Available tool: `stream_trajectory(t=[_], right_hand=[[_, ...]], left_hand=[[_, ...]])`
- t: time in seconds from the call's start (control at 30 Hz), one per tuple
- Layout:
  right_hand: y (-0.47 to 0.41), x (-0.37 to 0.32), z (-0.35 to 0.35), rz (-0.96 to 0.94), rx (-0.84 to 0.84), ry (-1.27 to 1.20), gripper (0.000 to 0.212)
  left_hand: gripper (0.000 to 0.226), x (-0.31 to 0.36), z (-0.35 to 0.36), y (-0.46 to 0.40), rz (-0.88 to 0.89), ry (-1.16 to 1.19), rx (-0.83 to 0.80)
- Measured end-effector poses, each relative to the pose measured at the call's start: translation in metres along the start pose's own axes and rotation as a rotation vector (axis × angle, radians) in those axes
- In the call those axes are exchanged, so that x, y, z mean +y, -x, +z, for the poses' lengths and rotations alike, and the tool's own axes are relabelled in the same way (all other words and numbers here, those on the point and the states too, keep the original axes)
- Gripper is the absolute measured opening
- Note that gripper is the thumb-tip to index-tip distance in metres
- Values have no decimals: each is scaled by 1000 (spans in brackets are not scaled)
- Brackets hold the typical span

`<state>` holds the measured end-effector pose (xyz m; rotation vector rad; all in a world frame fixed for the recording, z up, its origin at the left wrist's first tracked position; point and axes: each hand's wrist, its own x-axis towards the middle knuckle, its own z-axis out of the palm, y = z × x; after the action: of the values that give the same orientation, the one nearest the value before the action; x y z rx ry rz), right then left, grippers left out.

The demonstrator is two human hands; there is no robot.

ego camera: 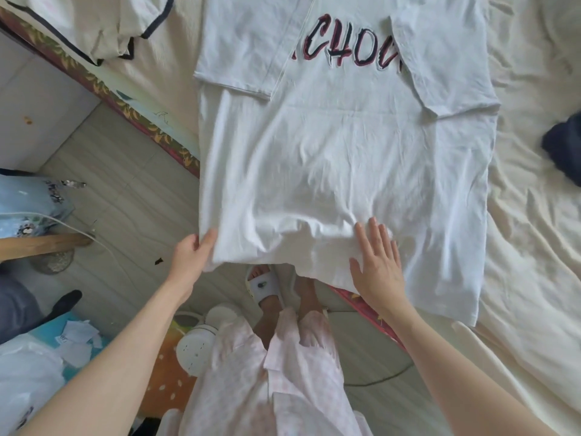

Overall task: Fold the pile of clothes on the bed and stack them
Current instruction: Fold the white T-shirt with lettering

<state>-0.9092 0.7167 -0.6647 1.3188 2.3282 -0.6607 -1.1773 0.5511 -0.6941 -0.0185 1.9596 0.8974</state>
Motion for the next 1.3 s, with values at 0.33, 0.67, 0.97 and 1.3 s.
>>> stream_trajectory(t=[0.33, 0.67, 0.97, 1.3], right_hand=[[54, 74, -21, 331, 275, -273, 34], [58, 150, -37, 753, 149, -463, 51], [73, 180, -44, 997, 60, -1278, 16], [101, 206, -52, 986, 125, -1153, 16]], left_hand=[[16, -54, 7, 59, -132, -86, 82], [24, -50, 4, 76, -58, -105, 319], [31, -48, 7, 100, -7, -153, 496], [34, -49, 0, 104, -135, -81, 566]])
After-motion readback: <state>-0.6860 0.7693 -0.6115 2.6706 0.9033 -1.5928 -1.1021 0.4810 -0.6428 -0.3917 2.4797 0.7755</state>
